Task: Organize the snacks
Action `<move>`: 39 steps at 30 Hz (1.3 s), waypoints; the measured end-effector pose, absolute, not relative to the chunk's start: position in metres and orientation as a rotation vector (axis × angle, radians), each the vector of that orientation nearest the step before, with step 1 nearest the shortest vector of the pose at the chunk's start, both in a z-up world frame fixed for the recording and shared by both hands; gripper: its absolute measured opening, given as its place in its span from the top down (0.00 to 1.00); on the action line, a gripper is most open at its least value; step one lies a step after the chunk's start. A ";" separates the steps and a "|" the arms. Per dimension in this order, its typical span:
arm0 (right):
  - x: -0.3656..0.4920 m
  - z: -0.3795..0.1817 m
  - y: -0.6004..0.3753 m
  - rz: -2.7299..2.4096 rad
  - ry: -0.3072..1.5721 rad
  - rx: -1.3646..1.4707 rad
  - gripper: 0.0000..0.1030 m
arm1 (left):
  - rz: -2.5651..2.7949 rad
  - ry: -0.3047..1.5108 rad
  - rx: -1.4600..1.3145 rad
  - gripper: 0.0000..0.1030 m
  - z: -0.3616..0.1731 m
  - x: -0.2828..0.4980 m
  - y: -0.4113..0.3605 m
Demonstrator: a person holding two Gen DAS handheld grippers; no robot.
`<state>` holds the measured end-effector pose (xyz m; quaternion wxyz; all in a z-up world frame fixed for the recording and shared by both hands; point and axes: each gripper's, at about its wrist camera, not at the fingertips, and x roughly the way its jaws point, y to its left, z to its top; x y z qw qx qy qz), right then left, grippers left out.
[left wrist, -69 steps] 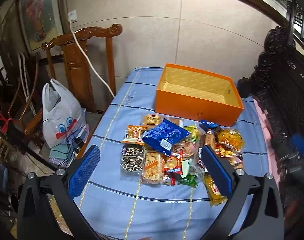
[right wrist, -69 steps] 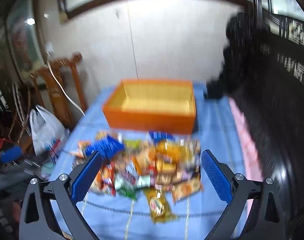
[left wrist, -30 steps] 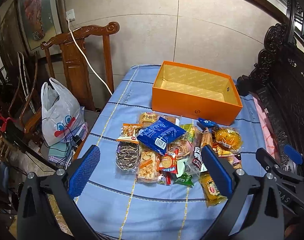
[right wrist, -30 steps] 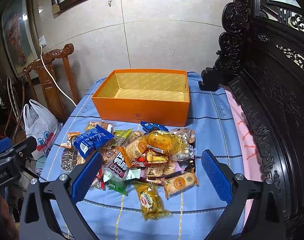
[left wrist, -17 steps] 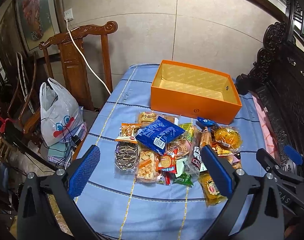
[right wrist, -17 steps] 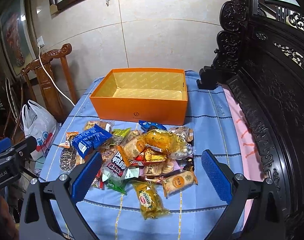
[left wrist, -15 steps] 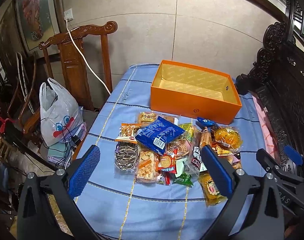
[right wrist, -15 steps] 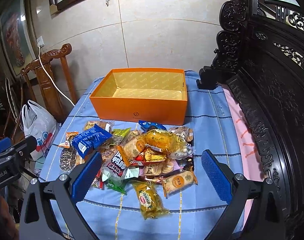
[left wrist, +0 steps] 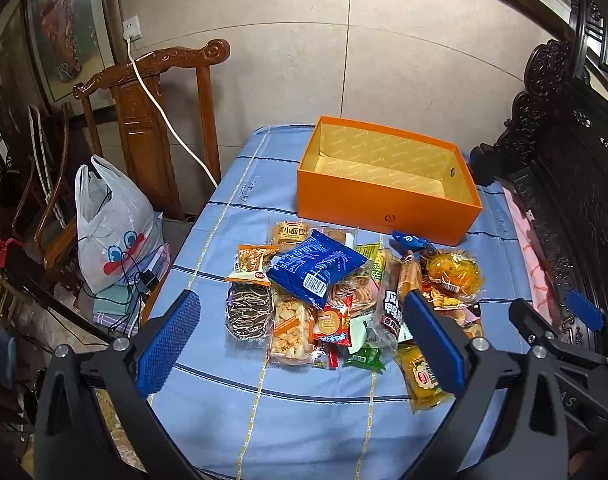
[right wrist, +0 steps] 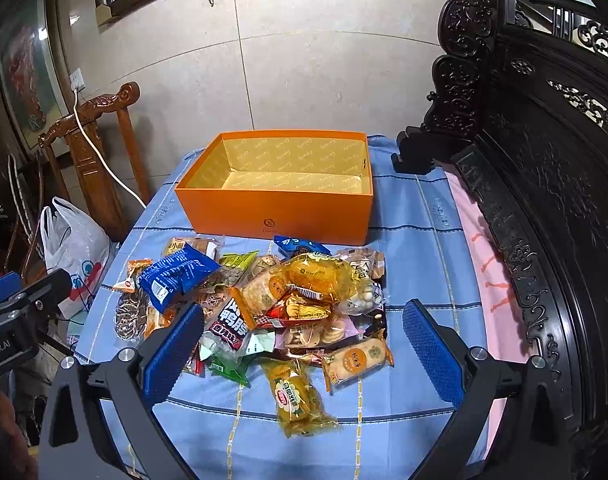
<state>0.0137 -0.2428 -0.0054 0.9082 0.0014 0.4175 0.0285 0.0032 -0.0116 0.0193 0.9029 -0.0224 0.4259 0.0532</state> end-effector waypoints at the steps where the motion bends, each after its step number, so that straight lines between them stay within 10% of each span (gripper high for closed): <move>1: 0.014 -0.005 -0.243 0.061 0.862 0.003 0.03 | 0.112 0.881 -0.047 0.04 0.019 0.004 -0.012; 39: 0.082 -0.118 -0.308 0.033 1.036 0.080 0.03 | -0.147 1.140 0.058 0.05 -0.141 0.157 -0.010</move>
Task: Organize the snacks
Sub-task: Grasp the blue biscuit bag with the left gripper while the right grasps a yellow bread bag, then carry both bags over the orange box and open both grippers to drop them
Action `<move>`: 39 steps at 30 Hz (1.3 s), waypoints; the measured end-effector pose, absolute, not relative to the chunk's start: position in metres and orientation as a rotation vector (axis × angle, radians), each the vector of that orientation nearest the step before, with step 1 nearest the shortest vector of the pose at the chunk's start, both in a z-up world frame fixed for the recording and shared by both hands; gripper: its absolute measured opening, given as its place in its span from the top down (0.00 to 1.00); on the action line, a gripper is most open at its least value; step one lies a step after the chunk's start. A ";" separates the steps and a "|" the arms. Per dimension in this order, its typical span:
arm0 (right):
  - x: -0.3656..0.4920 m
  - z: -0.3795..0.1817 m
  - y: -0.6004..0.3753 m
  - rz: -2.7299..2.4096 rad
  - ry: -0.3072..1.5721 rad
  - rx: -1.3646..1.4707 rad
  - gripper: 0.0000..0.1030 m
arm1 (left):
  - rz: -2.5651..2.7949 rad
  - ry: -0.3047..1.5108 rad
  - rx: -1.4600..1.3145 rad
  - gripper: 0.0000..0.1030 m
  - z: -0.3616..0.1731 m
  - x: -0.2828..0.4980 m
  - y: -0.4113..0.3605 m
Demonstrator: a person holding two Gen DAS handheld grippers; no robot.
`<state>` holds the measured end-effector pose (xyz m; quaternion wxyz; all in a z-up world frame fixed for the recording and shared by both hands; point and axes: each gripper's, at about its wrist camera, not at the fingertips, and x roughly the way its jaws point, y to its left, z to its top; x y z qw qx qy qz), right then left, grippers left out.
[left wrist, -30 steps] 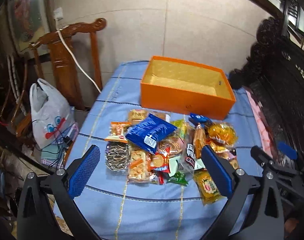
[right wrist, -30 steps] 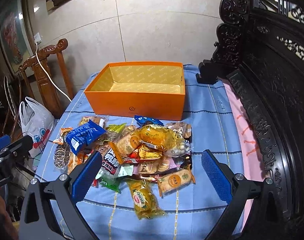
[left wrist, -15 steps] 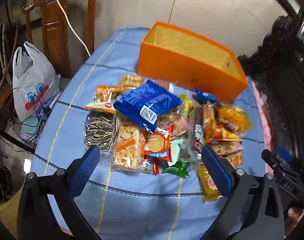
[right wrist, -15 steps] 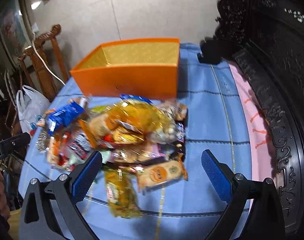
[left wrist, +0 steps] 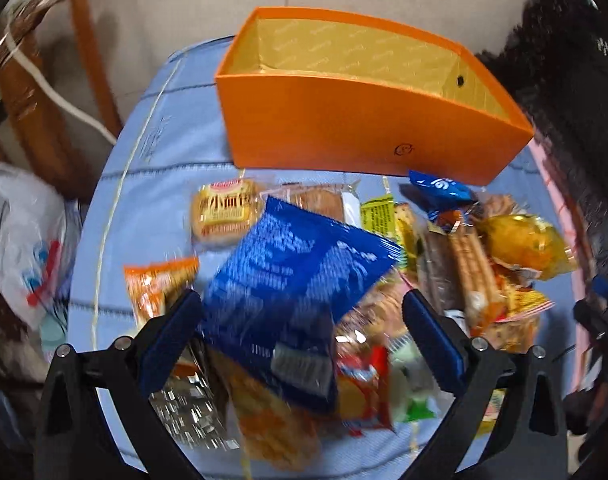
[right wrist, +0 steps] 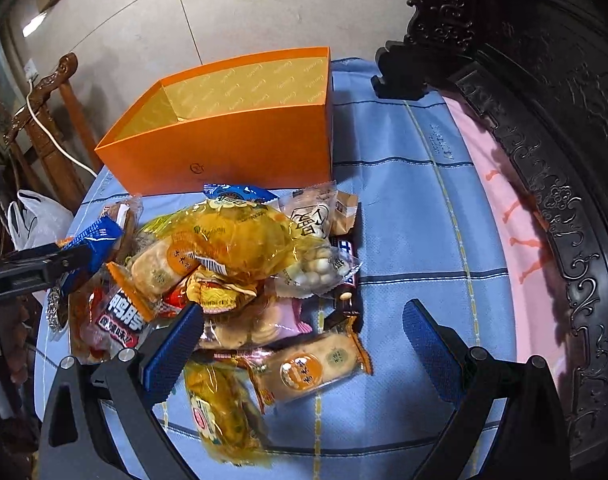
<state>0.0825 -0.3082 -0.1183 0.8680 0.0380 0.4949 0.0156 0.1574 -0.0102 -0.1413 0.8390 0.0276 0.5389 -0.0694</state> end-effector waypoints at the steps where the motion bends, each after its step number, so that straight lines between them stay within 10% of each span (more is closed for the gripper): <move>1: 0.085 -0.119 -0.307 0.030 1.038 0.081 0.03 | -0.155 1.147 0.080 0.09 -0.146 0.162 -0.012; 9: 0.102 -0.127 -0.307 0.030 1.067 0.118 0.03 | -0.266 1.151 0.005 0.69 -0.150 0.176 -0.004; 15: 0.131 -0.120 -0.267 0.126 1.028 -0.091 0.09 | -0.356 1.152 -0.123 0.70 -0.142 0.174 0.016; 25: 0.149 -0.140 -0.242 0.280 1.133 -0.166 0.56 | -0.350 1.159 -0.165 0.71 -0.142 0.169 0.019; 39: 0.150 -0.041 -0.258 0.387 0.917 -0.009 0.58 | -0.388 0.967 -0.250 0.71 -0.054 0.167 0.020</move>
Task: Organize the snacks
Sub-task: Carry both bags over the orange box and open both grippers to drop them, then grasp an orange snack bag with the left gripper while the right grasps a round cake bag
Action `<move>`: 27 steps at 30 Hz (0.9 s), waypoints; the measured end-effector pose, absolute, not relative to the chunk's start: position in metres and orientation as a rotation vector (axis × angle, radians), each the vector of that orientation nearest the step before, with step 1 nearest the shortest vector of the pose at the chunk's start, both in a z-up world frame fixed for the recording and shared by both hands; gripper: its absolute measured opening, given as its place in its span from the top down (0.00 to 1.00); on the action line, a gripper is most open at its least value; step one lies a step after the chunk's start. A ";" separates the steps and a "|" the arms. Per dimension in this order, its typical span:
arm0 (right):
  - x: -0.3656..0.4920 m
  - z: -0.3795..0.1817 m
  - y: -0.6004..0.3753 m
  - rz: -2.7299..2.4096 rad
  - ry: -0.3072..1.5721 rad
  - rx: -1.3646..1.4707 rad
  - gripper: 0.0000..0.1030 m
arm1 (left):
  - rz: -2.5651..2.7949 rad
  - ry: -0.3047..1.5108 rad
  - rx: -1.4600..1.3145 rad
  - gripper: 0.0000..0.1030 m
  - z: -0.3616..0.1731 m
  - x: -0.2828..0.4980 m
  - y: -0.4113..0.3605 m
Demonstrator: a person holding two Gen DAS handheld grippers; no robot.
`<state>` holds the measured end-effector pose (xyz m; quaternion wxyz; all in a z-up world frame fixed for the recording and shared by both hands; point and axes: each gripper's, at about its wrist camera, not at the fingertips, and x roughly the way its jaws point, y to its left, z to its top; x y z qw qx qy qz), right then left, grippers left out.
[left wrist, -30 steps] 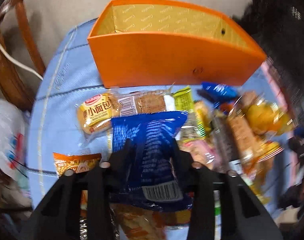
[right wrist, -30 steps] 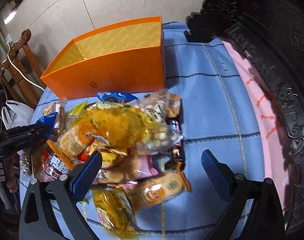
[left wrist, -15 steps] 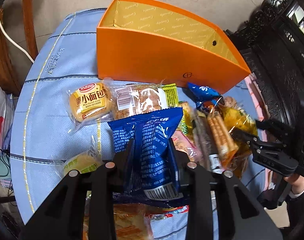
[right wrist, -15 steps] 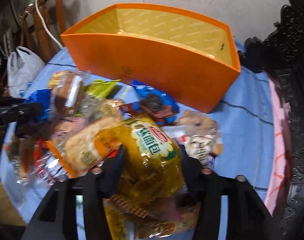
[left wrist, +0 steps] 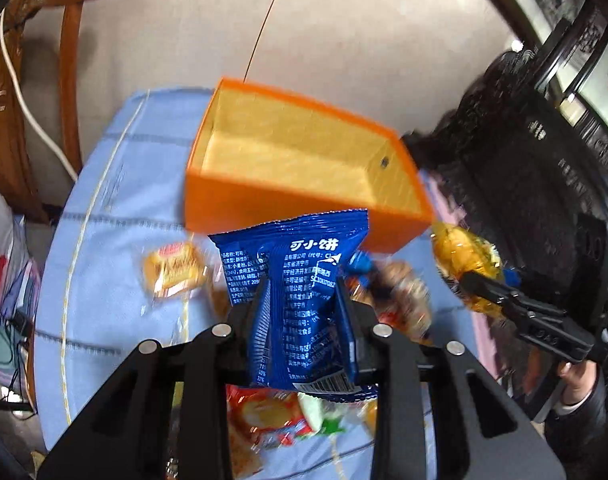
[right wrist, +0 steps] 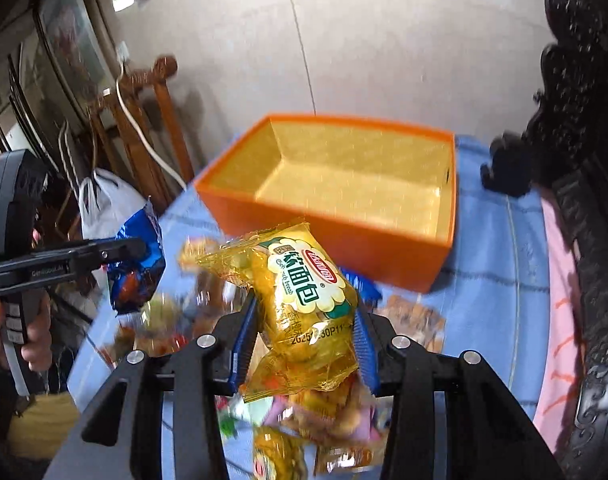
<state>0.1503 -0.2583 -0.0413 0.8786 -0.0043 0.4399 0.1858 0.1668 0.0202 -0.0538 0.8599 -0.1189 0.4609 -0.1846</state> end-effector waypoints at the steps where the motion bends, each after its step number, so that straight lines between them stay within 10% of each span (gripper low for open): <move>1: 0.156 -0.037 -0.260 0.383 0.906 -0.006 0.58 | -0.393 0.955 -0.248 0.71 -0.048 0.172 0.018; 14: 0.317 -0.075 -0.254 0.197 0.998 0.017 0.53 | -0.387 0.975 -0.130 0.70 -0.045 0.329 -0.033; 18: 0.325 -0.093 -0.255 0.096 1.048 0.018 0.26 | -0.233 0.999 -0.064 0.19 -0.072 0.356 -0.045; 27: 0.238 -0.081 -0.279 0.195 0.982 0.094 0.23 | -0.194 0.947 -0.109 0.15 -0.067 0.277 0.002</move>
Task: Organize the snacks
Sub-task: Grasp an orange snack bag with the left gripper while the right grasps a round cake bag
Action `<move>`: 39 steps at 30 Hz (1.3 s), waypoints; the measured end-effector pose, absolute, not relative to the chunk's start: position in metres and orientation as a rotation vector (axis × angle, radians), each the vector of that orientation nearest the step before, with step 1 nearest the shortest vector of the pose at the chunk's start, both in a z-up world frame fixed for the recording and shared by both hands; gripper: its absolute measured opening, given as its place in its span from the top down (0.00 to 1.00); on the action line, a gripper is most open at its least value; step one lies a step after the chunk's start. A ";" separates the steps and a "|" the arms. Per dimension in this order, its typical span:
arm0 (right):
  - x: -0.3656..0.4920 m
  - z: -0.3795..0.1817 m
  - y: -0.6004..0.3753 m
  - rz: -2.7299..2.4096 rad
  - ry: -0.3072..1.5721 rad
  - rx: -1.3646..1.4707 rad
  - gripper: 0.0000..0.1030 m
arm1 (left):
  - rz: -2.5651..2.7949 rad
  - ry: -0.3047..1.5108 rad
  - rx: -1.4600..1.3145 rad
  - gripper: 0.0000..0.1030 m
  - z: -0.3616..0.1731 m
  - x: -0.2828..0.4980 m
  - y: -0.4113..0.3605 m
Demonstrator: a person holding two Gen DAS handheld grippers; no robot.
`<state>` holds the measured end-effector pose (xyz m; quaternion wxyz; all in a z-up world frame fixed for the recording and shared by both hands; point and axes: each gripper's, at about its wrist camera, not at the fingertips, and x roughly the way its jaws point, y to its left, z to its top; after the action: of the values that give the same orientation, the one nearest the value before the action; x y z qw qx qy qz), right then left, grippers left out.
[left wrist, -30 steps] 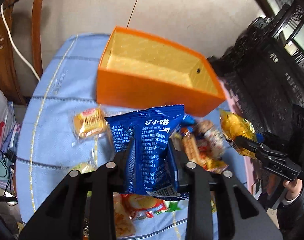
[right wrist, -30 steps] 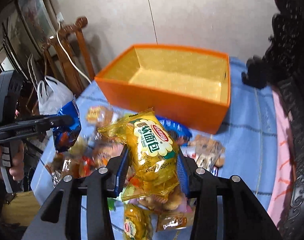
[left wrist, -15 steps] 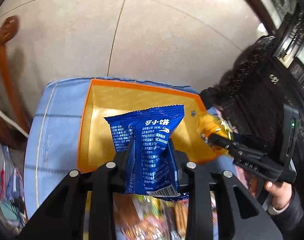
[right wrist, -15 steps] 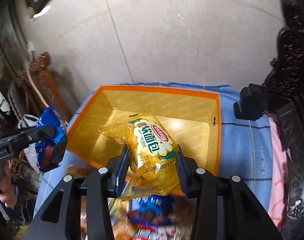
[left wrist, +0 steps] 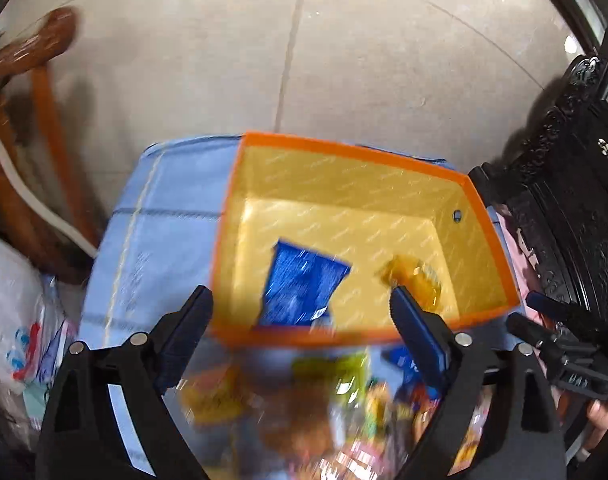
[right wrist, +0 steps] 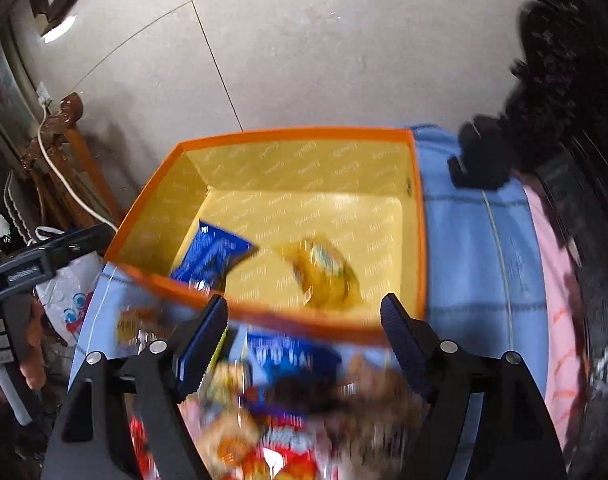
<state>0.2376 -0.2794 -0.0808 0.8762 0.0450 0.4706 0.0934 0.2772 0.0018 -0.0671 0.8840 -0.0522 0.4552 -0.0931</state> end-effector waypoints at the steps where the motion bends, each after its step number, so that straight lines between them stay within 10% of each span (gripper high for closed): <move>1: 0.226 -0.083 -0.282 0.207 0.987 0.102 0.23 | -0.175 0.952 -0.118 0.14 -0.069 0.269 0.011; 26: 0.054 -0.119 -0.299 0.245 1.102 0.068 0.07 | 0.079 1.170 -0.110 0.10 -0.164 0.051 0.107; 29: 0.051 -0.120 -0.299 0.230 1.108 0.062 0.07 | 0.038 1.214 -0.172 0.42 -0.178 0.058 0.113; 39: 0.047 -0.139 -0.301 0.193 1.158 0.050 0.07 | -0.037 1.197 -0.219 0.74 -0.185 0.072 0.119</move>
<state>0.0465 -0.3005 -0.1389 0.8322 0.0234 0.5464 0.0912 0.0716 0.1192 -0.1846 0.8203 -0.1028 0.5624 -0.0172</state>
